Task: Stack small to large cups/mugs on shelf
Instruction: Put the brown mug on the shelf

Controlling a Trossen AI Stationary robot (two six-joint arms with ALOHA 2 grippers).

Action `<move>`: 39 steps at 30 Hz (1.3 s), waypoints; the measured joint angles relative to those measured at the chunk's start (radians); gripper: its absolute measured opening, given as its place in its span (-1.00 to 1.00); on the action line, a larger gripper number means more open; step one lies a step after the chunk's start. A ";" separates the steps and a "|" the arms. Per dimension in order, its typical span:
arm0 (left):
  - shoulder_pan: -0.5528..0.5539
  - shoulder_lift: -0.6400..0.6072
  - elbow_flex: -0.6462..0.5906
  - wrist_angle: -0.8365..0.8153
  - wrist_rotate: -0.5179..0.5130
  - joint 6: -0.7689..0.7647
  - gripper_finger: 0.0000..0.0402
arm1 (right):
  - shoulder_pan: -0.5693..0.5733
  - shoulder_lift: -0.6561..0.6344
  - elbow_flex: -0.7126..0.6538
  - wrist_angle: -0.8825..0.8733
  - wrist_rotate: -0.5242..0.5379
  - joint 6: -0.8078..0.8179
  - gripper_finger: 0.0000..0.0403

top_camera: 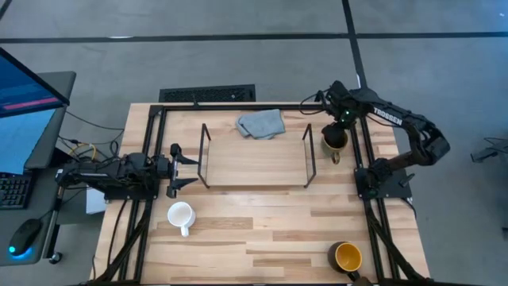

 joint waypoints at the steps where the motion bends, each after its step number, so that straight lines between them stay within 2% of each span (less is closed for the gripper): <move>1: 0.000 0.000 0.000 0.000 0.000 0.000 0.32 | 0.000 0.006 0.000 -0.001 0.000 -0.008 -0.30; 14: 0.000 0.000 0.000 0.000 0.000 0.001 0.32 | 0.000 0.028 0.003 -0.008 -0.015 -0.043 -0.82; 28: 0.000 0.000 0.000 0.000 0.000 0.004 0.32 | 0.000 0.017 0.003 -0.045 -0.024 -0.068 -0.82; 39: 0.000 0.000 0.000 0.000 0.000 0.004 0.32 | 0.002 -0.009 0.103 -0.175 -0.022 -0.068 -0.83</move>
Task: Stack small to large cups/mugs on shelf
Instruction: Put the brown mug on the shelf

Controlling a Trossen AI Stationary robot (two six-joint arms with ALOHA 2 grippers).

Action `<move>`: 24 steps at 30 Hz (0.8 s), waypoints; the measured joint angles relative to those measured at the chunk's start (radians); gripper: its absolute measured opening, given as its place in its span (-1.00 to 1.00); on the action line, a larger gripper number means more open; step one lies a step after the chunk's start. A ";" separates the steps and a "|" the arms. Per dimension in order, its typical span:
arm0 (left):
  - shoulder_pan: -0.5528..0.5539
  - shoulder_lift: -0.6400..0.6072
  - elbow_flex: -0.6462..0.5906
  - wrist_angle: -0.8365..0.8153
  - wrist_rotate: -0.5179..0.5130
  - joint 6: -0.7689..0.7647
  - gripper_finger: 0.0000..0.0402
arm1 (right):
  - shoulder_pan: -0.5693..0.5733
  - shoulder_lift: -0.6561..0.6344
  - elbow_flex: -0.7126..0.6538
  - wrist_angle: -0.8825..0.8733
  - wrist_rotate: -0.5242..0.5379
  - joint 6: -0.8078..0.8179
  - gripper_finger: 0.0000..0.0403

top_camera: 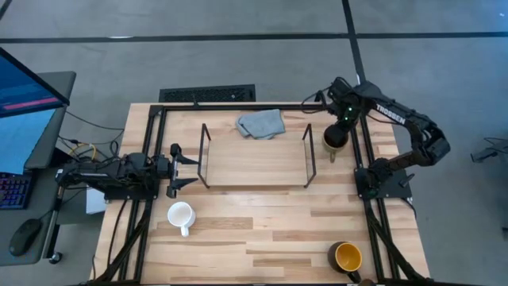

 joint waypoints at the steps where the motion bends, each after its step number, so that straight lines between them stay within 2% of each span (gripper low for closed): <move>1: 0.000 0.000 0.000 0.000 0.000 0.000 0.32 | 0.000 0.000 0.011 -0.011 -0.001 0.000 -0.83; 11: 0.000 0.000 0.000 0.000 0.000 0.000 0.32 | 0.043 0.000 0.178 -0.130 -0.003 0.022 -0.83; 19: 0.000 0.000 0.000 0.000 0.000 0.000 0.32 | 0.102 -0.002 0.381 -0.186 0.001 0.053 -0.83; 24: 0.000 0.000 0.000 0.000 0.000 0.000 0.32 | 0.139 -0.002 0.497 -0.226 0.074 0.078 -0.83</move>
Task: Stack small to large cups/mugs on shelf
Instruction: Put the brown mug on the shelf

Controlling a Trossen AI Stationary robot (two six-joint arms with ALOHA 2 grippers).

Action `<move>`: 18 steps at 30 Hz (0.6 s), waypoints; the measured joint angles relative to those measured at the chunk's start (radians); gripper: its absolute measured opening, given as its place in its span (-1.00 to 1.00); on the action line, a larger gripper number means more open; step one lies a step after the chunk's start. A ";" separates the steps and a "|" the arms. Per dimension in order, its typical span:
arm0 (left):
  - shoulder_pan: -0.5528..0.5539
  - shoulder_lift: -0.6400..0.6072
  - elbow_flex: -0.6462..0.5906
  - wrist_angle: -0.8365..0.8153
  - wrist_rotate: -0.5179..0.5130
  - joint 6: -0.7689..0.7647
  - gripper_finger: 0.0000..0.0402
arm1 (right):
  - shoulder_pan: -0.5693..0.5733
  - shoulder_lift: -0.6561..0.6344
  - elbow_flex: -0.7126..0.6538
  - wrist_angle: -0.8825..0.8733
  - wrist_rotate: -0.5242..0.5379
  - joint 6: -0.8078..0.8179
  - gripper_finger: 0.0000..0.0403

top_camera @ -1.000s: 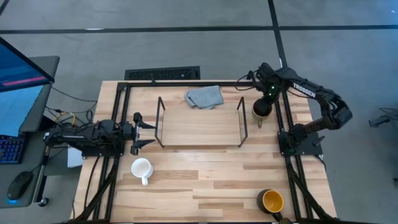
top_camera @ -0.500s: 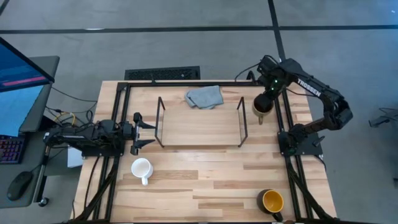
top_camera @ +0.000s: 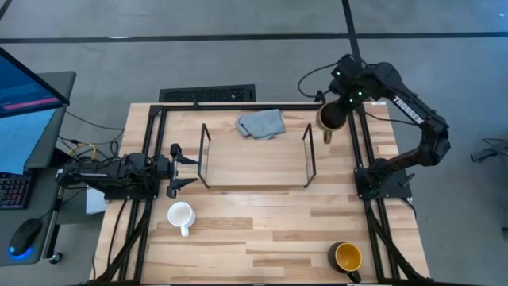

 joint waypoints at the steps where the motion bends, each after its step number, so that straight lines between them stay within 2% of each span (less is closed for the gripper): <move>1: 0.000 0.000 0.000 0.000 0.000 0.000 0.32 | 0.006 0.000 0.019 0.000 0.013 0.001 -0.83; 7: 0.000 0.000 0.000 0.000 0.000 0.000 0.32 | 0.046 0.000 0.102 0.000 0.020 0.012 -0.83; 18: 0.000 0.000 0.000 0.000 0.000 0.000 0.32 | 0.201 0.012 0.115 0.131 -0.112 0.016 -0.83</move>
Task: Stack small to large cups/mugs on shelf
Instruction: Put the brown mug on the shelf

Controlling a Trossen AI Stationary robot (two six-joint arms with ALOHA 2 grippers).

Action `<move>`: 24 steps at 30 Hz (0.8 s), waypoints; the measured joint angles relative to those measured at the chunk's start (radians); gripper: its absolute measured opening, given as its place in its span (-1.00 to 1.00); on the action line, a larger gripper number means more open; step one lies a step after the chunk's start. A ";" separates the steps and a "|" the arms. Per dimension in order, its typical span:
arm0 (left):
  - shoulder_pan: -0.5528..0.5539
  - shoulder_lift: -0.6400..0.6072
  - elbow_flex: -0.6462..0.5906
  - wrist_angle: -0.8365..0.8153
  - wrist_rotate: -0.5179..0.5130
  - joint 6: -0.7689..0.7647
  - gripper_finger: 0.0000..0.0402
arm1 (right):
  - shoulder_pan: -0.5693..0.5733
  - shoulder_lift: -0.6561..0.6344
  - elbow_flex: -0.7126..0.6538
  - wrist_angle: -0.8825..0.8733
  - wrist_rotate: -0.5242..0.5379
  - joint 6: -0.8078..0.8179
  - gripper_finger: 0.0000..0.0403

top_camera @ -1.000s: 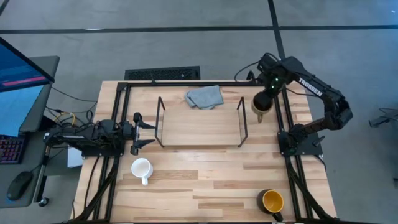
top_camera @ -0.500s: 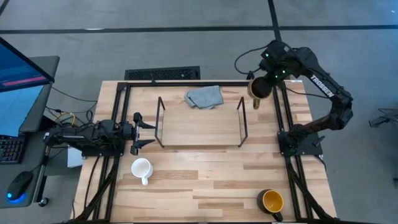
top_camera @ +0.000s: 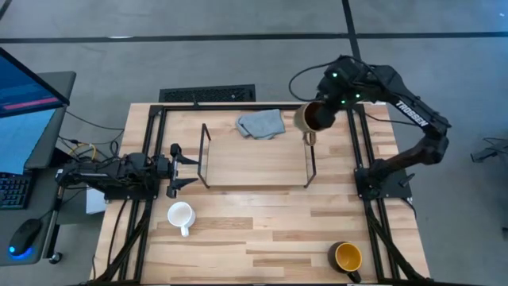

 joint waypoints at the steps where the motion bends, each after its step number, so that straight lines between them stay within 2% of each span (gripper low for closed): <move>1: 0.000 0.000 0.000 0.000 0.000 0.000 0.32 | 0.015 0.006 0.000 0.018 -0.008 0.013 -0.83; 6: 0.000 0.000 0.000 0.000 0.000 0.000 0.32 | 0.093 0.056 0.000 0.054 -0.012 0.080 -0.83; 15: 0.000 0.000 0.000 0.000 0.000 0.000 0.32 | 0.199 0.222 0.000 0.047 -0.014 0.116 -0.83; 24: 0.000 0.000 0.000 0.000 0.000 -0.001 0.32 | 0.218 0.360 0.000 0.015 -0.045 0.196 -0.83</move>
